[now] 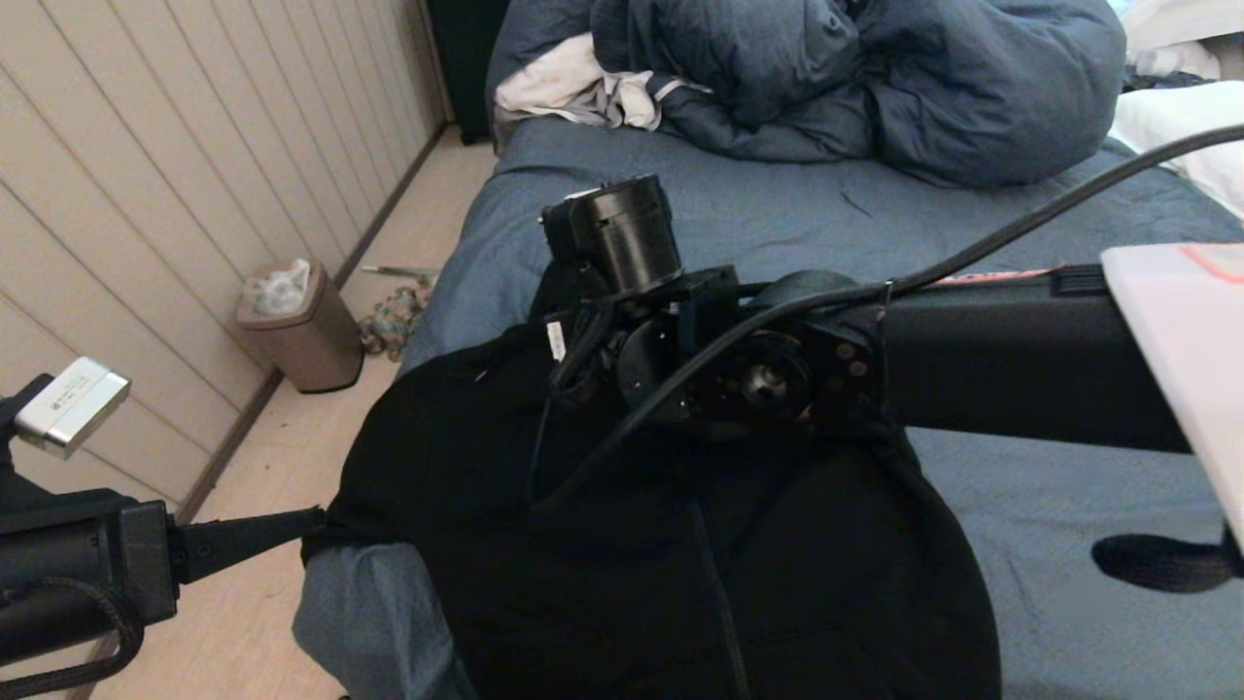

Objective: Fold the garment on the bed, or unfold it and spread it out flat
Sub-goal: Fold the black sweatshirt

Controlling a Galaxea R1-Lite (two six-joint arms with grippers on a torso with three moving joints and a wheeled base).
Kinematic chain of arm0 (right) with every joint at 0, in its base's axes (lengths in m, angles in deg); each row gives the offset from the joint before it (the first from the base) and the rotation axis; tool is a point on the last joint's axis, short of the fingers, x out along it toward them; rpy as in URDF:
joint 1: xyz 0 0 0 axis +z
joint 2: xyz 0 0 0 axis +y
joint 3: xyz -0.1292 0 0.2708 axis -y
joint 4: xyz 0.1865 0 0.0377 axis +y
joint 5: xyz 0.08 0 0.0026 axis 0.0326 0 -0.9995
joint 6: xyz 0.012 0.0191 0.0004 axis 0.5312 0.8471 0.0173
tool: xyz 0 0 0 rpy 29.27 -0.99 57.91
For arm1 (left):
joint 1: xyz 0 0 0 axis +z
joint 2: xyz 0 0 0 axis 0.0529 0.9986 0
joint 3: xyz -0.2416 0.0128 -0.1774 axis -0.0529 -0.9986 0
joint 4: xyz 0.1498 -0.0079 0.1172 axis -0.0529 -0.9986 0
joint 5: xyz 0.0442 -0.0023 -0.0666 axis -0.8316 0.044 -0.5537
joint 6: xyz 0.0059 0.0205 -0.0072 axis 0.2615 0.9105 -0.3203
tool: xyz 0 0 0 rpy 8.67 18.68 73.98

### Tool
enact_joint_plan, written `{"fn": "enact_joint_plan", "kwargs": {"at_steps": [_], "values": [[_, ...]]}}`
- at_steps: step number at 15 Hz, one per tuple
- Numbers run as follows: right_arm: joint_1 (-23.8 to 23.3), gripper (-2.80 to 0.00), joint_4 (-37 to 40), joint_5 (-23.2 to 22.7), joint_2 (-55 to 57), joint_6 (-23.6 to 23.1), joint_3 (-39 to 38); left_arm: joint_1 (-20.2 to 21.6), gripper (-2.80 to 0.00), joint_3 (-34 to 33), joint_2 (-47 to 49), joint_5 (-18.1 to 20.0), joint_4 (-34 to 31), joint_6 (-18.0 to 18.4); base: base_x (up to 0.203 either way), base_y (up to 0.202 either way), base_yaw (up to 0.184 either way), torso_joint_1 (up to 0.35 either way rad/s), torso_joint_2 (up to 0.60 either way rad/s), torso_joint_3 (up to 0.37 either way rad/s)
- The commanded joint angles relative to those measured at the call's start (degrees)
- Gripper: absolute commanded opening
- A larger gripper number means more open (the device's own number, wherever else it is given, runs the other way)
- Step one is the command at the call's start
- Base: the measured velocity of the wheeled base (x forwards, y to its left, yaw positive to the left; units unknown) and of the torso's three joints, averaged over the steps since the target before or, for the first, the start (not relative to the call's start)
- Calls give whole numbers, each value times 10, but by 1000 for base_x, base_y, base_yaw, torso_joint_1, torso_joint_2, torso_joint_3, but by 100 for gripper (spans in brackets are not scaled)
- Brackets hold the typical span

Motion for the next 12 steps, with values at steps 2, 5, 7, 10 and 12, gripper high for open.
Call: {"fn": "enact_joint_plan", "kwargs": {"at_steps": [2,5,7,10,12], "values": [[5,0,0,0,4,1,3,0,-280,0,-2,2,1,-2,0,0,0,0,0,0],[-1,0,-15,-5,-4,14,4,0,-280,0,-2,2,1,-2,0,0,0,0,0,0],[-9,0,-20,-5,-19,19,5,0,-280,0,1,2,1,-2,0,0,0,0,0,0],[-33,-230,-17,-4,-45,34,-12,0,-280,0,4,2,1,-2,0,0,0,0,0,0],[-58,-280,-14,-19,-88,46,-30,0,-280,9,12,-5,-3,-2,0,0,0,0,0,0]]}}
